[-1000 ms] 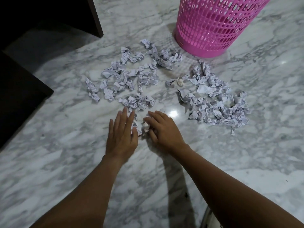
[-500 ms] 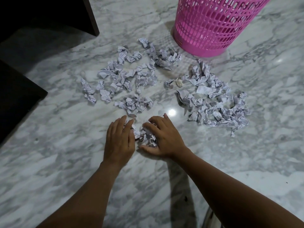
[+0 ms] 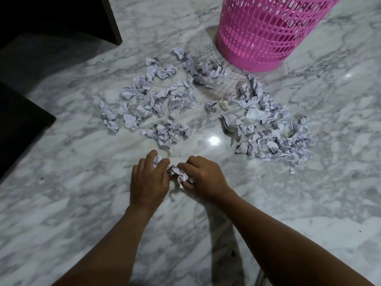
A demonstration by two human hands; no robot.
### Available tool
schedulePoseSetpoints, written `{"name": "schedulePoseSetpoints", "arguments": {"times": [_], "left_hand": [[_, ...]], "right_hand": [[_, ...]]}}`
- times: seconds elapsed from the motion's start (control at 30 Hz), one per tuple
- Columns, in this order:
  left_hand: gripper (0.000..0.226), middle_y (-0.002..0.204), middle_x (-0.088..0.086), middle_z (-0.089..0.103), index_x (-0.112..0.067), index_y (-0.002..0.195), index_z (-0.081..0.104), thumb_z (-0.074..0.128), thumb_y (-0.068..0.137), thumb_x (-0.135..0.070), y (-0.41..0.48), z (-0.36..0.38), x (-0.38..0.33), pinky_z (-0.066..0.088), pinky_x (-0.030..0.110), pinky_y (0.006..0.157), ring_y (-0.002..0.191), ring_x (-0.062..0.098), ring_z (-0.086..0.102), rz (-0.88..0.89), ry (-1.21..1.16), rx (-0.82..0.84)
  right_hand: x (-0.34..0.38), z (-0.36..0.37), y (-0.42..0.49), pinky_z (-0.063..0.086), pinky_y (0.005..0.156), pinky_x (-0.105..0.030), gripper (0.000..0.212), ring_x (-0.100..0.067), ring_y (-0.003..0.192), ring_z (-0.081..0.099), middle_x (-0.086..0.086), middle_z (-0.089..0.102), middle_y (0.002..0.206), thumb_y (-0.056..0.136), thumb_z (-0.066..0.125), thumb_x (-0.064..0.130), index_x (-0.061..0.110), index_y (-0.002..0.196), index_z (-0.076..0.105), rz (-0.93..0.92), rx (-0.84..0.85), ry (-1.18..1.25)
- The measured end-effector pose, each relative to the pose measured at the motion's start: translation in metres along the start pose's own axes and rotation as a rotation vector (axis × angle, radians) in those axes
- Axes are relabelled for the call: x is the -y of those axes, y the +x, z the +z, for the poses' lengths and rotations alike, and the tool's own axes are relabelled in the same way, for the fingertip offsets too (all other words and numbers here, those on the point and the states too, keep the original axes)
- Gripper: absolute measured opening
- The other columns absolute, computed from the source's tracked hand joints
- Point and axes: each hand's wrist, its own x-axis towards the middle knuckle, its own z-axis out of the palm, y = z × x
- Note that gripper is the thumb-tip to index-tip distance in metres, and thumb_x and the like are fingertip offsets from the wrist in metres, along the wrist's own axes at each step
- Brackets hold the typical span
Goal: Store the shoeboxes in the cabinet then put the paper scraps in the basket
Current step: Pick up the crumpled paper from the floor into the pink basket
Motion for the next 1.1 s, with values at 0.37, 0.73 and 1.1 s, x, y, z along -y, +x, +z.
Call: {"name": "schedulePoseSetpoints", "arguments": {"times": [0.37, 0.73, 1.1], "left_hand": [[0.024, 0.095, 0.005, 0.065, -0.015, 0.064, 0.058, 0.067, 0.082, -0.026, 0.02, 0.005, -0.014, 0.044, 0.032, 0.05, 0.069, 0.029, 0.06, 0.077, -0.062, -0.143], [0.008, 0.096, 0.004, 0.057, -0.013, 0.094, 0.062, 0.056, 0.091, -0.017, 0.08, 0.025, -0.151, 0.05, 0.039, 0.063, 0.085, 0.026, 0.057, 0.312, -0.488, -0.043], [0.02, 0.111, 0.012, 0.057, -0.006, 0.112, 0.063, 0.053, 0.097, -0.013, 0.104, 0.071, -0.193, 0.039, 0.045, 0.102, 0.114, 0.032, 0.05, 0.508, -0.327, 0.015]], "right_hand": [[-0.041, -0.058, -0.021, 0.04, 0.059, -0.022, 0.032, -0.012, 0.073, 0.055, -0.004, 0.065, 0.076, 0.082, 0.064, 0.039, 0.01, 0.092, 0.074, 0.485, -0.372, -0.03], [-0.125, -0.16, -0.078, 0.045, 0.063, -0.026, 0.034, -0.027, 0.075, 0.068, -0.01, 0.07, 0.086, 0.083, 0.061, 0.041, 0.014, 0.097, 0.075, 0.828, -0.467, -0.22], [-0.2, -0.146, -0.083, 0.043, 0.105, -0.043, 0.047, -0.03, 0.119, 0.059, -0.015, 0.062, 0.131, 0.082, 0.059, 0.038, 0.005, 0.113, 0.07, 0.631, -0.243, -0.17]]}}
